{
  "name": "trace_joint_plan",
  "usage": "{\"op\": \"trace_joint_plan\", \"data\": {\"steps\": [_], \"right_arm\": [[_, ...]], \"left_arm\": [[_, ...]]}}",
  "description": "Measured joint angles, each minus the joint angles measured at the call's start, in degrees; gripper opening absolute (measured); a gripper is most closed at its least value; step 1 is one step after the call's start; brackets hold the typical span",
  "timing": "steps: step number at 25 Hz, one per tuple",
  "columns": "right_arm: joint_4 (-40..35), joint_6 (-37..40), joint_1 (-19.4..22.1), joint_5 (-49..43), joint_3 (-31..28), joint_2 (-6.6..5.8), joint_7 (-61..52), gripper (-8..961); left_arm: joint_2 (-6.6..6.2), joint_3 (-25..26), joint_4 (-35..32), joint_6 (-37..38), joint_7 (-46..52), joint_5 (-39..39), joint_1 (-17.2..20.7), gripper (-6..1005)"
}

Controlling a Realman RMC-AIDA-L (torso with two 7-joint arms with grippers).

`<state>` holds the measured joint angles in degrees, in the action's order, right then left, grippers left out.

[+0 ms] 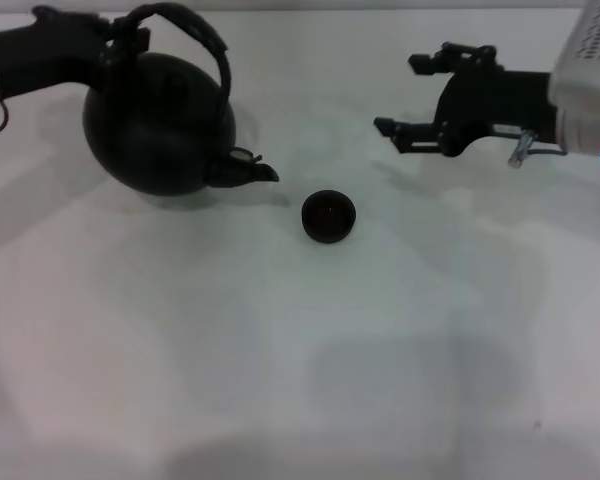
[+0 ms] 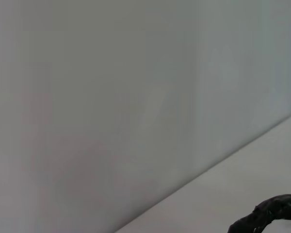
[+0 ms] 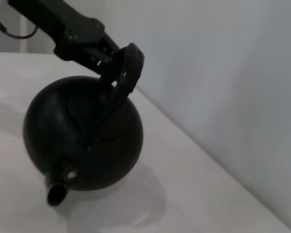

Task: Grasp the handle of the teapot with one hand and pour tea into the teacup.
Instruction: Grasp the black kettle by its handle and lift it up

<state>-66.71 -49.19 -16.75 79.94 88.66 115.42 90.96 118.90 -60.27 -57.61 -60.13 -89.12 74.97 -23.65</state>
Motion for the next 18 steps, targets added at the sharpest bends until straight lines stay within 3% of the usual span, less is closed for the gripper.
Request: {"op": "trace_joint_plan", "data": {"steps": [8, 18], "right_arm": [[0.3, -1.1, 0.9, 4.6, -4.9, -0.10, 2.7, 843], [2.1, -2.1, 1.1, 7.0, -11.4, -0.19, 3.5, 842]], "left_arm": [[0.01, -6.1, -8.5, 1.9, 11.2, -7.9, 0.0, 155], [0.04, -11.8, -11.1, 4.8, 15.9, -13.7, -0.6, 156]]}}
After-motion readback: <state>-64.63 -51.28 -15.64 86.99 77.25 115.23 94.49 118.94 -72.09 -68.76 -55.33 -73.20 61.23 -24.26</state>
